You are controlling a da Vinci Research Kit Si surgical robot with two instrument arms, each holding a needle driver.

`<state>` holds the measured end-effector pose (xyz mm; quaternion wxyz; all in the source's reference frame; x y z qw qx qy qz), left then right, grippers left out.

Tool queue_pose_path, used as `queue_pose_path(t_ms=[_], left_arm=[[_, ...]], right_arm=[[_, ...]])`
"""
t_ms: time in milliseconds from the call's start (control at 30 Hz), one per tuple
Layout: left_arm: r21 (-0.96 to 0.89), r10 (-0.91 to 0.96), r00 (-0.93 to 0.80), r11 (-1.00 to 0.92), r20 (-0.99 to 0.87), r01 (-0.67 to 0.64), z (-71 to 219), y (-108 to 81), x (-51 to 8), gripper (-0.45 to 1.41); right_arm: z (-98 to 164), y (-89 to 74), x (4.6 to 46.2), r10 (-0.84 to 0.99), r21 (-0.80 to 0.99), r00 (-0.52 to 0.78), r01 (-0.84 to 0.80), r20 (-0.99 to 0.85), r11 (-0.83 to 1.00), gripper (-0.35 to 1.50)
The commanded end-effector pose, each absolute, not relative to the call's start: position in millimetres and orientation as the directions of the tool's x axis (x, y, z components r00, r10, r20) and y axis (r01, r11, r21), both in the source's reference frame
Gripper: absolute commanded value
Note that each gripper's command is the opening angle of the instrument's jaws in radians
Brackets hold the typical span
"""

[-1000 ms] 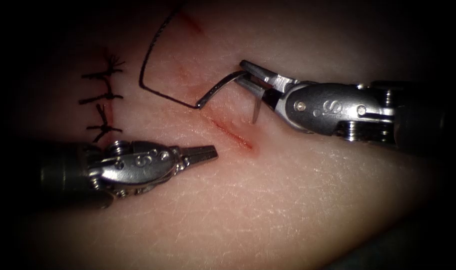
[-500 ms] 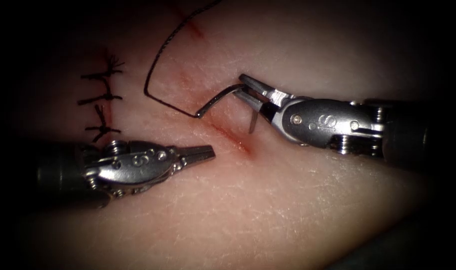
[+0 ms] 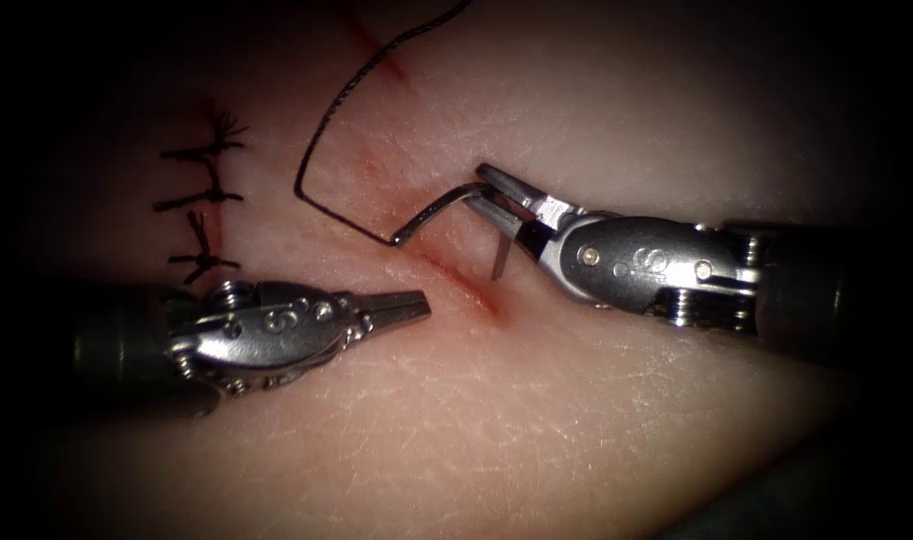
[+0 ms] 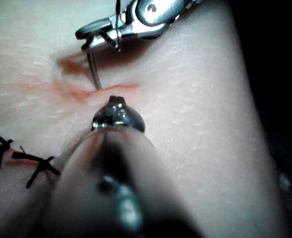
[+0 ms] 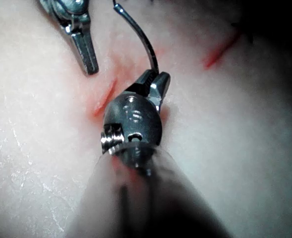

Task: Wound Closure

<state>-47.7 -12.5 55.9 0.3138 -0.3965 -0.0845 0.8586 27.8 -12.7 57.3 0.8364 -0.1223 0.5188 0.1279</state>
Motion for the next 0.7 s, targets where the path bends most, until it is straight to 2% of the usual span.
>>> queue_pose_path(t_ms=[33,467,700], left_arm=[[-0.394,0.605,-0.487,-0.789,-0.629,-0.472,56.3,-12.3,-48.5,-0.45],[-0.394,0.605,-0.49,-0.79,-0.628,-0.47,56.3,-12.4,-48.4,-0.45],[-0.392,0.606,-0.492,-0.789,-0.626,-0.473,56.4,-12.4,-48.7,-0.45]], right_arm=[[57.9,-13.1,28.5,0.092,-0.066,0.429,-0.339,-0.899,0.938,-0.35],[59.3,-14.4,28.5,0.115,-0.043,0.448,-0.327,-0.887,0.944,-0.35],[57.4,-13.1,28.3,0.144,-0.017,0.393,-0.38,-0.908,0.925,-0.35]])
